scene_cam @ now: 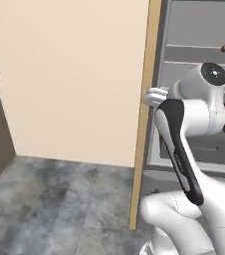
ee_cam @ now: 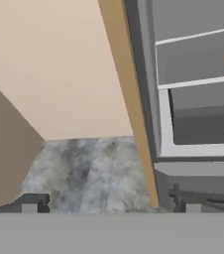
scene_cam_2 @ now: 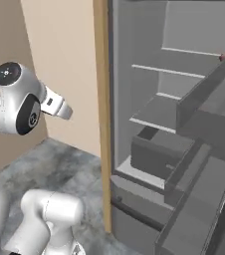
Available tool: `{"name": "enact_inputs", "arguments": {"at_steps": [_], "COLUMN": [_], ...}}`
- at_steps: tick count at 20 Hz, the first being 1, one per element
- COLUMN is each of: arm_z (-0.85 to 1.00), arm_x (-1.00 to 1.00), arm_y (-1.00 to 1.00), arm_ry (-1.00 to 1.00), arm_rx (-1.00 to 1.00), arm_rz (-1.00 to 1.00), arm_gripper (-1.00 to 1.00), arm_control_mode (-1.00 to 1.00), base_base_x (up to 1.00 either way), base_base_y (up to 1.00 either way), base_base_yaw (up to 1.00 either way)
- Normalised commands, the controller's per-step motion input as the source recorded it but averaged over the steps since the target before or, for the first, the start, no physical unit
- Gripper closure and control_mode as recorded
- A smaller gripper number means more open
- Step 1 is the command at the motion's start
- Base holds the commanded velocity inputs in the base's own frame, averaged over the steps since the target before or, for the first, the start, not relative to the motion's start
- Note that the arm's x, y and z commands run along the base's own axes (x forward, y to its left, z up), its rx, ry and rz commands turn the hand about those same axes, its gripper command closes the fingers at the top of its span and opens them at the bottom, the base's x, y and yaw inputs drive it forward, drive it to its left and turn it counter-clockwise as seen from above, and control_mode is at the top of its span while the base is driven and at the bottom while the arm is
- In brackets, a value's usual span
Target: Pick up the orange and mango from the fridge and place one fruit on each plate on the dining counter.
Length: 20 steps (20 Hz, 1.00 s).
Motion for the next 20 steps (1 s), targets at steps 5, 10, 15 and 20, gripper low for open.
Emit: {"name": "enact_inputs", "arguments": {"at_steps": [5, 10, 15, 20], "arm_z": [0.00, 0.00, 0.00, 0.00], "arm_x": [0.00, 0.00, 0.00, 0.00], "arm_y": [0.00, 0.00, 0.00, 0.00], "arm_ry": [0.00, 0.00, 0.00, 0.00], "arm_rx": [0.00, 0.00, 0.00, 0.00], "arm_rz": [0.00, 0.00, 0.00, 0.00], "arm_gripper": [-1.00, -1.00, -1.00, -1.00], "arm_control_mode": [1.00, 1.00, 1.00, 1.00], "base_base_x": [0.01, 0.47, 0.86, 0.32], "base_base_y": [-0.62, -0.51, -0.09, 0.00], "base_base_yaw": [-0.58, -0.48, -0.20, 0.00]}}
